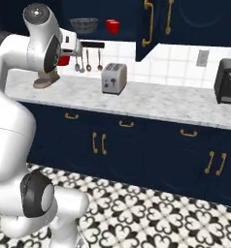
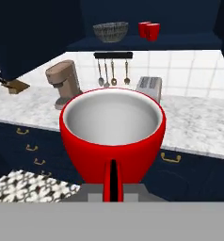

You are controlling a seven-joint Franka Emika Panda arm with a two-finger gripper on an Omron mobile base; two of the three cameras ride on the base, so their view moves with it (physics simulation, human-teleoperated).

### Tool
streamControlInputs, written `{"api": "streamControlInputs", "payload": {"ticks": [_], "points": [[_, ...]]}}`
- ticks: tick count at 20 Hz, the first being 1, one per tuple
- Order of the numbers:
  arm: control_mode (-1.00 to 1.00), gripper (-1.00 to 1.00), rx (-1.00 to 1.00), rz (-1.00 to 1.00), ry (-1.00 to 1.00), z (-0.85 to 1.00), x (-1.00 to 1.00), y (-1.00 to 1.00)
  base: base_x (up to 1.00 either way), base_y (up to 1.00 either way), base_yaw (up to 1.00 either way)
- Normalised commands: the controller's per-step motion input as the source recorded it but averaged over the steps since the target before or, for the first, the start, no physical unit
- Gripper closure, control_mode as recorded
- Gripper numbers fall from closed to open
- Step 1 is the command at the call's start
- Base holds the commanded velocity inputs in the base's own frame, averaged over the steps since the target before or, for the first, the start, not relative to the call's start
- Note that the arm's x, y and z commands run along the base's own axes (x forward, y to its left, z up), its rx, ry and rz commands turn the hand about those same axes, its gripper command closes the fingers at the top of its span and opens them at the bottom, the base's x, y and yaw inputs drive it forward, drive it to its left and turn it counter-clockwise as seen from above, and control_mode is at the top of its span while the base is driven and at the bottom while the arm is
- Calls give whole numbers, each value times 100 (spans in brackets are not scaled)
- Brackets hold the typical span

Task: Gather all objects into one cabinet and sort the glasses and bowls to opposite sides.

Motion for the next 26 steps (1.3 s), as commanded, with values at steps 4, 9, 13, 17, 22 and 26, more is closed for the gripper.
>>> {"api": "streamControlInputs", "payload": {"ticks": [4,9,13,17,22,26], "points": [[100,100,0,0,0,0,0,0,55,85,-55],[100,100,0,0,0,0,0,0,86,99,-42],[100,100,0,0,0,0,0,0,83,90,-23],[100,100,0,0,0,0,0,0,14,0,0],[100,100,0,0,0,0,0,0,98,-9,0],[100,100,0,0,0,0,0,0,100,-11,0]]}}
